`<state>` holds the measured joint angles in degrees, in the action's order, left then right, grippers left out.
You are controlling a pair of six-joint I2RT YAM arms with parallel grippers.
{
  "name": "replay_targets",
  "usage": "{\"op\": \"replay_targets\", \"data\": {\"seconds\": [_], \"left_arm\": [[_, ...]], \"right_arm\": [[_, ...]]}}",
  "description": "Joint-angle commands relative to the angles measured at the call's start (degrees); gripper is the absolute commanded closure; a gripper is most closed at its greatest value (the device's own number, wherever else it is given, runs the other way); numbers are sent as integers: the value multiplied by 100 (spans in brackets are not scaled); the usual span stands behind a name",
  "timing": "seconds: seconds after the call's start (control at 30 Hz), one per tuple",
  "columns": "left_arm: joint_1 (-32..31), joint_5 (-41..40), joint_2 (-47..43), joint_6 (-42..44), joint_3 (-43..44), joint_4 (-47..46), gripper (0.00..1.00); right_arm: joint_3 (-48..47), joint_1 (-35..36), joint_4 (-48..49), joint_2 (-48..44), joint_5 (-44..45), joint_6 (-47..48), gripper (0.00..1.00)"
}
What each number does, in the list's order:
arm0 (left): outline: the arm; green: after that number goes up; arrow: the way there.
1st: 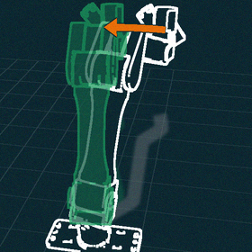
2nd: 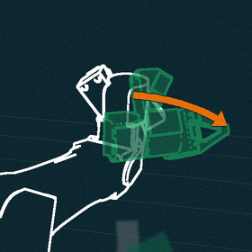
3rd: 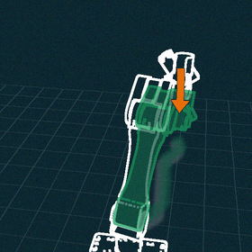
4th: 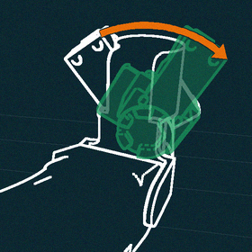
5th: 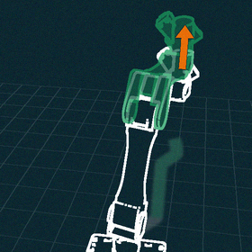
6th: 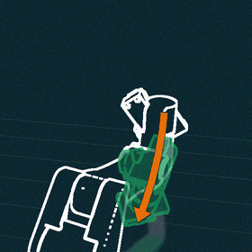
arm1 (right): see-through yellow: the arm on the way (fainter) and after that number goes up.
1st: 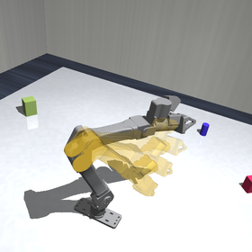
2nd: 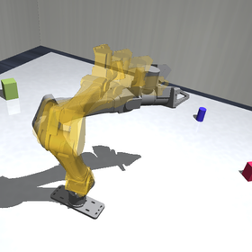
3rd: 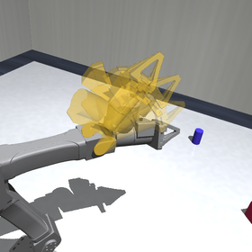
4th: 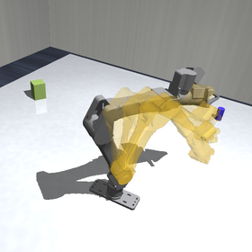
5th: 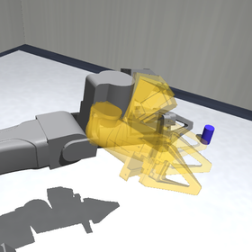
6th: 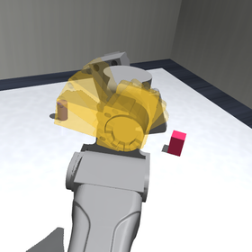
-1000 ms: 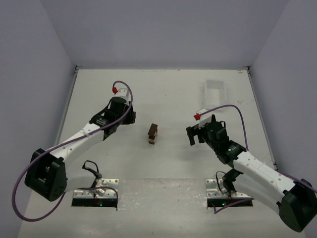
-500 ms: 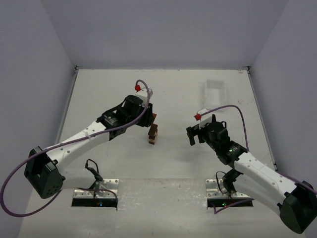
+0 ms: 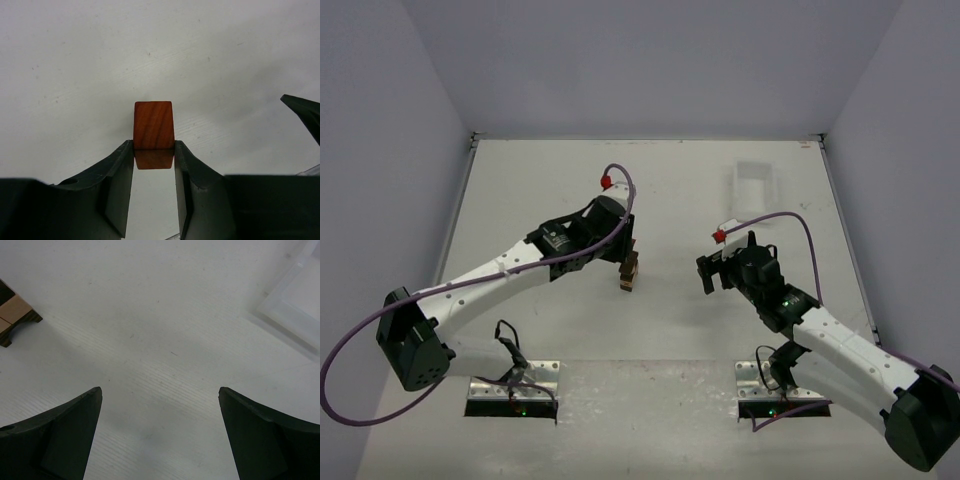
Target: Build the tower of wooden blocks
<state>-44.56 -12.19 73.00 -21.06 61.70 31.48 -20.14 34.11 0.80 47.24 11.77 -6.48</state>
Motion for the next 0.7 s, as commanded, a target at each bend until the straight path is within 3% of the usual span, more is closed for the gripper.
{"op": "replay_targets", "data": {"seconds": [0.0,0.67], "left_arm": [[-326,-580,184,-261,380,371,99],[-580,-767,556,-285,481,448,97]], "right_arm": [[-155,1,107,-70,111,-25,1],[-210,1,45,66,199,-63,1]]}}
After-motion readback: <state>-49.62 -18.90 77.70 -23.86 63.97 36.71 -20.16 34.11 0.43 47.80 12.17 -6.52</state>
